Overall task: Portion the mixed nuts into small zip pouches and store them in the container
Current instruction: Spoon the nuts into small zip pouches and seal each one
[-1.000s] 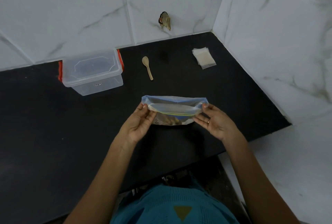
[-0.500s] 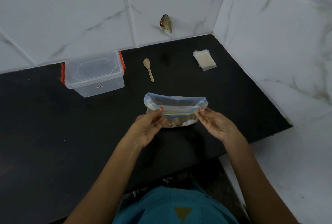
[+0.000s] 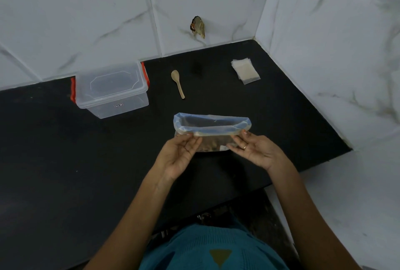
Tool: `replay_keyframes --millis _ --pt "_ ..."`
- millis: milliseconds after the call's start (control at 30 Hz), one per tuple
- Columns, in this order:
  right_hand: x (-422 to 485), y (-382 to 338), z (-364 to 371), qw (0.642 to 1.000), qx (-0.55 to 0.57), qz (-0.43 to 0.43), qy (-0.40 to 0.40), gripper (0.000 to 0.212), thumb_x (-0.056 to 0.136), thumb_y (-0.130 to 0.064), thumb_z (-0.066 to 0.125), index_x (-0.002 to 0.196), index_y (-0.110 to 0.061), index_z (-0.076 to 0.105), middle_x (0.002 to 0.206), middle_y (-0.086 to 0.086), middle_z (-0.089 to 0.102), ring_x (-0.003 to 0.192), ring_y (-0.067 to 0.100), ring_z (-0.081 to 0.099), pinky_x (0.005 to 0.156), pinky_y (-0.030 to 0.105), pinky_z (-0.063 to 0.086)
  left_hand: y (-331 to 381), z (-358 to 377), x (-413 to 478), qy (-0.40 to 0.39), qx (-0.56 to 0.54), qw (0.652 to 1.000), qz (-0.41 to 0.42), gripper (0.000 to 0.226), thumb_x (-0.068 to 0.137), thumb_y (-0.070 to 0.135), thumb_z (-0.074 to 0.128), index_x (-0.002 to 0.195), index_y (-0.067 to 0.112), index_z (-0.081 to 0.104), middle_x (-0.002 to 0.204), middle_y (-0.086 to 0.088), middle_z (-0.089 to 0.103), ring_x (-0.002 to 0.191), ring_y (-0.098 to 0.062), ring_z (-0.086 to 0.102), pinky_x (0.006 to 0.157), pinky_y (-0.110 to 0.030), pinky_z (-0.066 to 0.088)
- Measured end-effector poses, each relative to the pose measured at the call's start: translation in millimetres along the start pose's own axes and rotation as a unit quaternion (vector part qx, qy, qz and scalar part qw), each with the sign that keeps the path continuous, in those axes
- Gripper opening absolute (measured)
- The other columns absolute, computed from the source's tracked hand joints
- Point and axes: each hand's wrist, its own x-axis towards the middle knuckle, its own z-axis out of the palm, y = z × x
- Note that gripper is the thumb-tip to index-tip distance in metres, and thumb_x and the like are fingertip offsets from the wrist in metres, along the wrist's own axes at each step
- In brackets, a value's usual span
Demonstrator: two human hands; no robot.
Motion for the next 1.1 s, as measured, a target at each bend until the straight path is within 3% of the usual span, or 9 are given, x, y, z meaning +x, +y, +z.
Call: replay_keyframes --millis 300,467,533,633,733,867,933,1000,1100 --pt "2.4 11.6 4.7 0.997 0.068 0.027 0.031 0.025 0.087 -0.005 0.036 0.099 -0.002 0.058 0.103 0.017 0.062 0.103 0.027 0.057 0.094 0.04 0.04 -8.7 1.7 4.9 0.055 -0.043 0.998 0.002 0.026 0.09 0.005 0.033 0.097 0.006 0.057 0.099 -0.013 0.061 0.093 -0.021 0.058 0.101 -0.032 0.042" --pt "2.6 4.1 -3.1 0.996 0.055 0.038 0.054 0.028 0.084 -0.02 0.038 0.093 -0.007 0.062 0.105 0.012 0.064 0.106 0.024 0.056 0.096 0.044 0.037 5.8 -6.5 -0.6 0.034 0.008 0.999 -0.008 0.045 0.091 0.041 0.035 0.104 0.007 0.061 0.111 -0.013 0.061 0.111 -0.024 0.054 0.102 -0.036 0.036" --pt "1.4 0.7 -2.4 0.998 0.03 0.039 0.04 0.032 0.083 -0.031 0.048 0.1 -0.008 0.063 0.109 0.011 0.065 0.11 0.025 0.055 0.1 0.042 0.036 9.2 -8.0 -2.7 0.016 0.061 0.998 -0.027 0.052 0.086 0.055 0.045 0.107 0.01 0.061 0.113 -0.013 0.062 0.111 -0.025 0.055 0.102 -0.038 0.037" --pt "0.3 -1.5 1.6 0.997 -0.066 0.01 0.037 0.03 0.081 -0.026 0.059 0.106 -0.009 0.059 0.108 0.012 0.062 0.108 0.025 0.056 0.095 0.037 0.043 12.8 -7.7 -2.5 0.05 0.22 0.974 -0.015 0.031 0.085 0.032 0.058 0.111 0.015 0.054 0.11 -0.011 0.06 0.1 -0.023 0.058 0.092 -0.037 0.045" --pt "-1.8 -1.5 4.5 0.976 -0.203 -0.034 0.065 0.016 0.087 -0.008 0.054 0.103 -0.008 0.057 0.102 0.012 0.06 0.098 0.022 0.06 0.081 0.033 0.051 20.1 -11.1 -1.7 0.109 0.431 0.895 0.032 0.018 0.088 0.018 0.058 0.104 0.012 0.055 0.107 -0.012 0.064 0.085 -0.016 0.063 0.074 -0.028 0.052" --pt "-3.7 -1.2 4.8 0.882 -0.439 -0.1 0.136 0.021 0.089 -0.012 0.055 0.11 -0.009 0.055 0.105 0.009 0.059 0.088 0.015 0.062 0.069 0.025 0.053 23.5 -14.1 -0.8 0.153 0.599 0.775 0.128 0.036 0.085 0.02 0.063 0.112 0.015 0.039 0.113 -0.01 0.053 0.087 -0.015 0.058 0.073 -0.032 0.054" --pt "-2.6 0.6 3.8 0.784 -0.566 -0.172 0.187 0.022 0.089 -0.024 0.057 0.107 -0.011 0.057 0.109 0.009 0.056 0.087 0.015 0.06 0.067 0.024 0.05 21.6 -12.5 0.7 0.159 0.651 0.713 0.206 0.051 0.081 0.02 0.067 0.122 0.012 0.036 0.123 -0.009 0.042 0.098 -0.016 0.052 0.084 -0.035 0.051" --pt "-1.3 2.7 2.6 0.687 -0.654 -0.226 0.222 0.032 0.089 -0.031 0.056 0.114 -0.011 0.055 0.118 0.008 0.046 0.087 0.012 0.054 0.069 0.024 0.047 19.9 -7.5 1.8 0.15 0.688 0.657 0.269 0.057 0.081 0.02 0.067 0.128 0.01 0.037 0.128 -0.008 0.038 0.101 -0.014 0.046 0.083 -0.028 0.045" --pt "-2.5 3.7 5.6 0.648 -0.675 -0.274 0.224 0.042 0.091 -0.025 0.055 0.129 -0.011 0.047 0.129 0.009 0.037 0.09 0.011 0.047 0.081 0.027 0.049 18.8 0.1 3.3 0.146 0.711 0.612 0.313 0.039 0.085 0.018 0.063 0.12 0.012 0.046 0.12 -0.005 0.047 0.095 -0.01 0.049 0.075 -0.023 0.044"
